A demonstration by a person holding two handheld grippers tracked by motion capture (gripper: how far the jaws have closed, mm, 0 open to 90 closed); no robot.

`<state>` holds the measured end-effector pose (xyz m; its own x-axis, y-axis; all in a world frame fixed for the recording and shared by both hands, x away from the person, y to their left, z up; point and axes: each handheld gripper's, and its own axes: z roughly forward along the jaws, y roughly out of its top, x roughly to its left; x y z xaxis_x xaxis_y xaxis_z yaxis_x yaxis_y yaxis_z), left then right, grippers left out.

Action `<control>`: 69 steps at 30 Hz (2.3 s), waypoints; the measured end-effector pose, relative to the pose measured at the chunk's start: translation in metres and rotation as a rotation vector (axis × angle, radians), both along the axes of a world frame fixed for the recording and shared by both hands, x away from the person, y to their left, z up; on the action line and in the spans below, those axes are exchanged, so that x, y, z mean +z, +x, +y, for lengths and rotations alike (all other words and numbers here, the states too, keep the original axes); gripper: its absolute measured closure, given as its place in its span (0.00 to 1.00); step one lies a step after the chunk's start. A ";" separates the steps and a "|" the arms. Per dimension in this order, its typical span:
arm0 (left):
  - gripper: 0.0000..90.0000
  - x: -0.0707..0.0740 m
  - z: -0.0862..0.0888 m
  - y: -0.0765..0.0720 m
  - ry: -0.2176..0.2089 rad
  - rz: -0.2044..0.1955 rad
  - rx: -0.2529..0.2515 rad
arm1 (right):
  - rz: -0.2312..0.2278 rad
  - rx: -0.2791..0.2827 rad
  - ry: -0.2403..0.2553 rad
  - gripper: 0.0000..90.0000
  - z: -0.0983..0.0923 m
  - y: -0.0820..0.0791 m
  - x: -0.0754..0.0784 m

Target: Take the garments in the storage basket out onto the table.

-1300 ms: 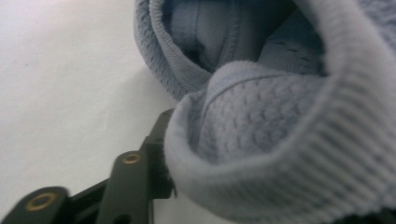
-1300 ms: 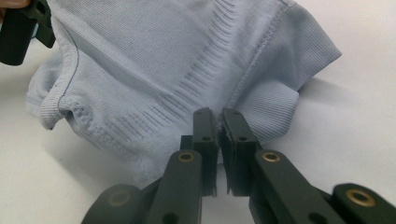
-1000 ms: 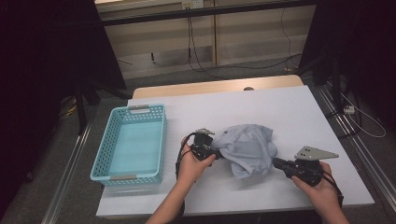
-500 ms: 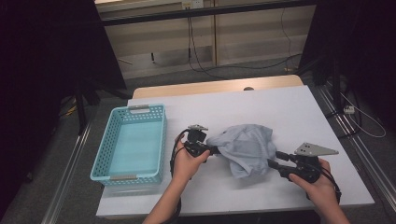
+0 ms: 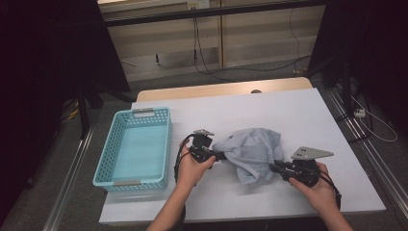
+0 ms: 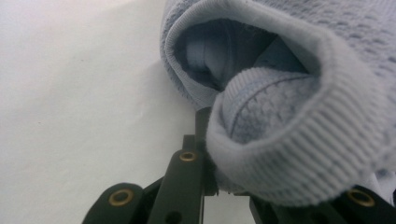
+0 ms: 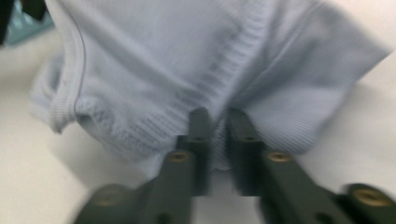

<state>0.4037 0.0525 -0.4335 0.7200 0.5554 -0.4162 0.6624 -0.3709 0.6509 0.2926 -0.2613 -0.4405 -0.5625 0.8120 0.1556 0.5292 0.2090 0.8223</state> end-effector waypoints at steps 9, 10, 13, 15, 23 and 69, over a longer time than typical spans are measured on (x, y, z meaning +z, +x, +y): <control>0.95 0.003 -0.002 -0.002 -0.016 -0.008 -0.016 | -0.050 -0.120 0.059 0.95 -0.041 -0.012 0.013; 0.95 0.003 -0.002 -0.002 -0.016 -0.006 -0.020 | -0.048 -0.126 0.057 0.95 -0.042 -0.012 0.013; 0.95 0.004 -0.003 -0.002 -0.012 -0.011 -0.024 | -0.030 -0.133 0.047 0.95 -0.044 -0.012 0.011; 0.94 0.005 -0.002 -0.002 -0.010 -0.013 -0.021 | -0.011 -0.118 0.036 0.95 -0.041 -0.012 0.009; 0.67 0.001 -0.003 -0.001 -0.006 -0.035 -0.007 | 0.033 -0.091 0.006 0.95 -0.037 -0.011 0.001; 0.98 0.012 -0.003 0.011 -0.126 -0.047 -0.008 | 0.073 0.024 0.016 0.94 -0.022 -0.022 -0.003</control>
